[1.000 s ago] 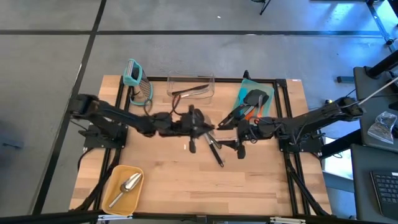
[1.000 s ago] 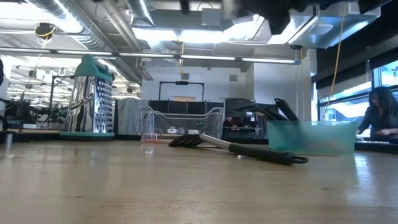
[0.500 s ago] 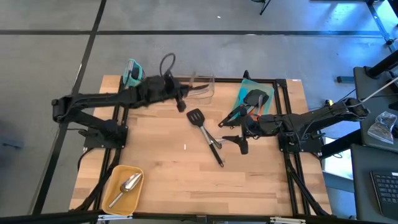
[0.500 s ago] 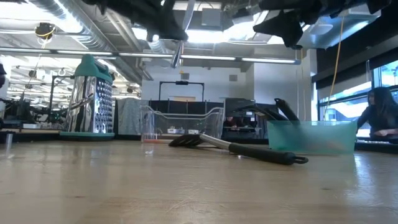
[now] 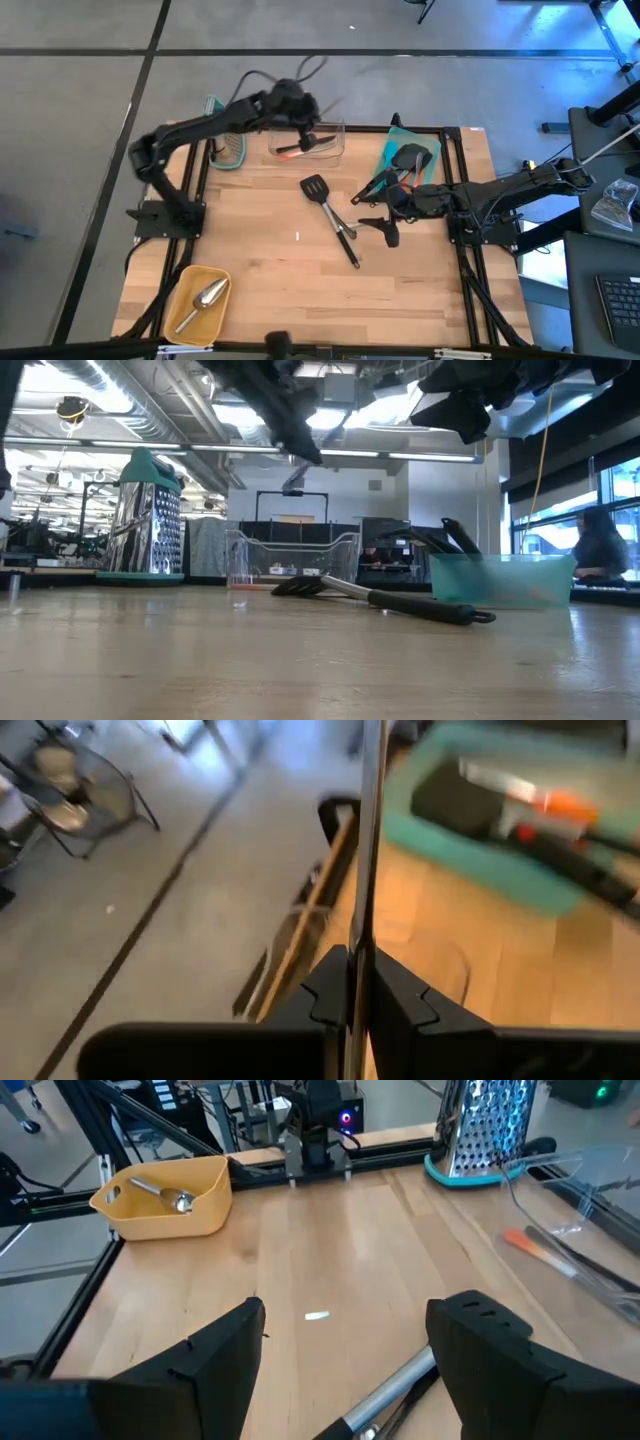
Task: Pick & Place Kitchen Items
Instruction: Put the silver table knife into the transparent bin
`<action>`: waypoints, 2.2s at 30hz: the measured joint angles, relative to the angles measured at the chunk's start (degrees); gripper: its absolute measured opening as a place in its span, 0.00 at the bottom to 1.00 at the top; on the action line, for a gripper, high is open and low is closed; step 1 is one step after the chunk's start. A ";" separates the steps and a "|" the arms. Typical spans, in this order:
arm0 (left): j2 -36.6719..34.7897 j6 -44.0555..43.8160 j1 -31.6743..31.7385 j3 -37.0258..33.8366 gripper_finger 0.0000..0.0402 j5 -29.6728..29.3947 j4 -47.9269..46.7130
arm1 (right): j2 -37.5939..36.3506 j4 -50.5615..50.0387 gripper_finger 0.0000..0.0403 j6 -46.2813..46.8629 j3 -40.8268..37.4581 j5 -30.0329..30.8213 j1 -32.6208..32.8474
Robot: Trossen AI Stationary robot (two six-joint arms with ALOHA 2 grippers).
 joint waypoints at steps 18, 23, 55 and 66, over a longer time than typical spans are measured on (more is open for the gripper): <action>31.03 9.05 8.16 38.25 0.04 7.21 -45.63 | 0.04 -5.88 0.69 3.05 0.00 -1.90 0.00; 33.28 9.16 9.58 38.25 0.04 6.42 -47.85 | 0.02 -6.10 0.69 3.05 0.00 -2.07 0.00; 34.08 7.71 7.70 30.33 0.04 3.57 -41.74 | 0.02 -6.30 0.69 3.05 -0.02 -2.05 0.00; 35.65 7.03 7.81 30.07 0.04 3.92 -40.69 | 0.04 -6.30 0.69 3.07 -0.04 -2.07 0.00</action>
